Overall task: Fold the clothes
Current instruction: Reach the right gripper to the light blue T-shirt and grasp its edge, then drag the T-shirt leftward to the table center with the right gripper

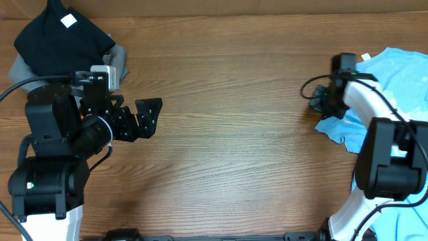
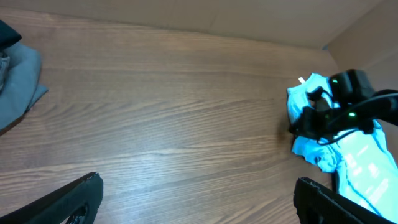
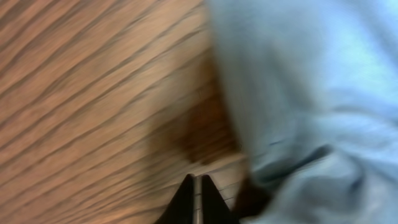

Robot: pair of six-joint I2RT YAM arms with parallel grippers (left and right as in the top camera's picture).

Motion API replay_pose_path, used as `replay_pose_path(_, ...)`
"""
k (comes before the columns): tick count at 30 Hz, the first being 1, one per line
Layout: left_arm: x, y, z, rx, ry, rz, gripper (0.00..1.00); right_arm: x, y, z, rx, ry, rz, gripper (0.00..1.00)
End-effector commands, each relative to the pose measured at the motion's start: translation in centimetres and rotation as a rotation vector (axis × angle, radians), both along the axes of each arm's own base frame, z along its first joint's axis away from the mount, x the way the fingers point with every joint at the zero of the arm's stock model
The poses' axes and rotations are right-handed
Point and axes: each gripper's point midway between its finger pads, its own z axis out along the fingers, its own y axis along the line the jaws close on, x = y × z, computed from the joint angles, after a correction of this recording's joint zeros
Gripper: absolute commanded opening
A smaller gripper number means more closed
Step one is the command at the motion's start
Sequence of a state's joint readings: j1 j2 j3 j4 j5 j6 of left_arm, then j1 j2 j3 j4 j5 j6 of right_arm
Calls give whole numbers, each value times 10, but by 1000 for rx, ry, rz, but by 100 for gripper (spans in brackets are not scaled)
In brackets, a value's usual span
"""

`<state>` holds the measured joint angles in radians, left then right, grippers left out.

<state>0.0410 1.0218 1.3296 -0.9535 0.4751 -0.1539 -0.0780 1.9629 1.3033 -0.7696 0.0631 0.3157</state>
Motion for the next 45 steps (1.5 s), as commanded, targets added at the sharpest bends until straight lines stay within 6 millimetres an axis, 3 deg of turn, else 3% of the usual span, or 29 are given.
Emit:
replay_pose_path(1, -3, 1, 22, 16, -50, -8, 100, 9, -10, 11, -134, -24, 13, 46)
replay_pose_path(2, -4, 3, 23, 26, -50, 0, 100, 8, -13, 12, -149, -23, 9, 59)
replay_pose_path(4, -5, 6, 24, 49, -49, 10, 100, 3, -20, 11, -168, -4, -5, 65)
replay_pose_path(8, -9, 11, 17, 73, -16, 31, 100, -21, -29, 7, -147, 88, -63, 69)
replay_pose_path(11, -10, 16, 11, 92, 8, 55, 100, -35, -21, 0, -94, 137, -71, 69)
replay_pose_path(15, -8, 24, 9, 122, 11, 94, 100, -44, -13, -13, -48, 148, -99, 52)
replay_pose_path(19, -9, 25, 8, 125, 16, 97, 100, -42, -5, -21, -2, 127, -113, 5)
replay_pose_path(24, -8, 25, 10, 125, 9, 97, 100, -34, 51, -14, 163, 94, 71, 4)
replay_pose_path(27, -8, 25, 11, 125, 5, 97, 100, -33, 81, -6, 142, 74, 200, 4)
replay_pose_path(31, -9, 25, 9, 125, 13, 97, 100, -27, 103, 13, 113, 9, 266, 4)
replay_pose_path(33, -10, 25, 8, 126, 17, 97, 100, -25, 105, 22, 111, -17, 272, 4)
replay_pose_path(36, -9, 25, 9, 126, 16, 97, 100, -24, 122, 38, 191, -61, 334, 4)
replay_pose_path(40, -9, 27, 8, 161, 6, 89, 100, -37, 172, 49, 310, -70, 461, 4)
replay_pose_path(45, -6, 45, 7, 230, 8, 172, 100, -82, 276, 53, 351, -67, 756, 4)
